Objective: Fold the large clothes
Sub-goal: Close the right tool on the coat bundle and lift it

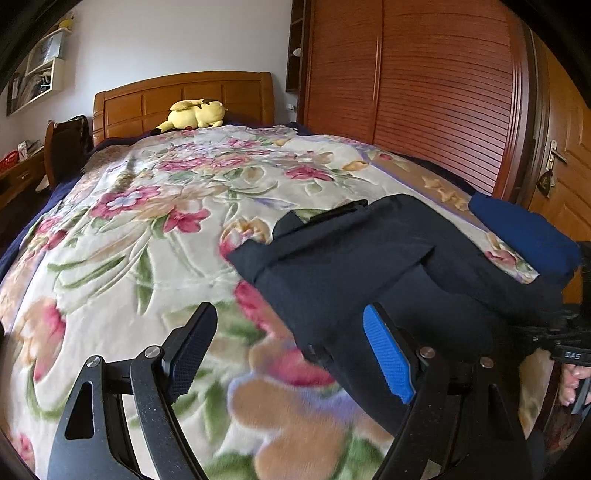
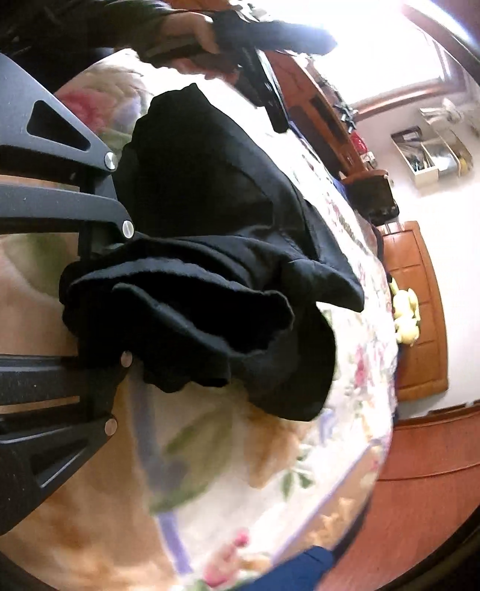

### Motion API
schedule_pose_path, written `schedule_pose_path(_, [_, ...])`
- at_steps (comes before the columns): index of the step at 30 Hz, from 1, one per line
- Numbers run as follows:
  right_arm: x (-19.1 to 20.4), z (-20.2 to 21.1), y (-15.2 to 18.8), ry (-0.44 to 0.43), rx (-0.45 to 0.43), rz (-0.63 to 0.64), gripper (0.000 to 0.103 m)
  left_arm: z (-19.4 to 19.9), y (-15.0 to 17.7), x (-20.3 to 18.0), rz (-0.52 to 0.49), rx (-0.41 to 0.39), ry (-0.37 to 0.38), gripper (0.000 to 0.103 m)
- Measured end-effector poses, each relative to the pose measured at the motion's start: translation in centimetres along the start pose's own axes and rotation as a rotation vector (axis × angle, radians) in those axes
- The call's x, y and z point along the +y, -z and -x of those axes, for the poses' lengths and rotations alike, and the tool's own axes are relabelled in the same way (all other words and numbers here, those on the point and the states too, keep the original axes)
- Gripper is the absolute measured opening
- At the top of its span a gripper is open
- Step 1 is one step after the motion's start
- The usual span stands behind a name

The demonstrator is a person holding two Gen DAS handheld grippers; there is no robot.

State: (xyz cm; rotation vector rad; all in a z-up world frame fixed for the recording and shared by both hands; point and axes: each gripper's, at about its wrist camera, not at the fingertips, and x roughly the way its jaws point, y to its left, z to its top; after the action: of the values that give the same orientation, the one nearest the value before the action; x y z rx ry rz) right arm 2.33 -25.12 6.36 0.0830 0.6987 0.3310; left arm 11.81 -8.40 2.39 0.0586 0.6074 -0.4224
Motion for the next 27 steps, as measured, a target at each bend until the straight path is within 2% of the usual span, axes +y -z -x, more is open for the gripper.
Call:
schedule_pose_path(3, [-1.0,1.9,0.0,0.048,-0.006,0.037,0.022,-0.9,-0.7,-0.4,0.009,0.016,0.016,0.082])
schedule_pose_path(8, [-6.2,4.2,-0.6,0.159,0.001,0.029,0.021,-2.6,-0.3,-1.1,0.002,0.054,0.025,0.082])
schedule_pose_path(11, [-8.2,3.5,0.0,0.163,0.033,0.011,0.022,-4.3,0.1,-1.5,0.013,0.098,0.046,0.082])
schedule_pose_path(21, [-7.7,1.7,0.1,0.184,0.018,0.033,0.023,-9.1,-1.0,-2.4,-0.034,0.205,0.038,0.082])
schedule_pose_path(25, [-7.3,1.7,0.5,0.187,0.018,0.042,0.024,-10.8,-1.3,-2.2,-0.038,0.241,0.041,0.094])
schedule_pose_path(27, [-7.0,2.1,0.5,0.183,0.019,0.037,0.024,-11.7,-1.2,-2.4,-0.046,0.269,0.042,0.096])
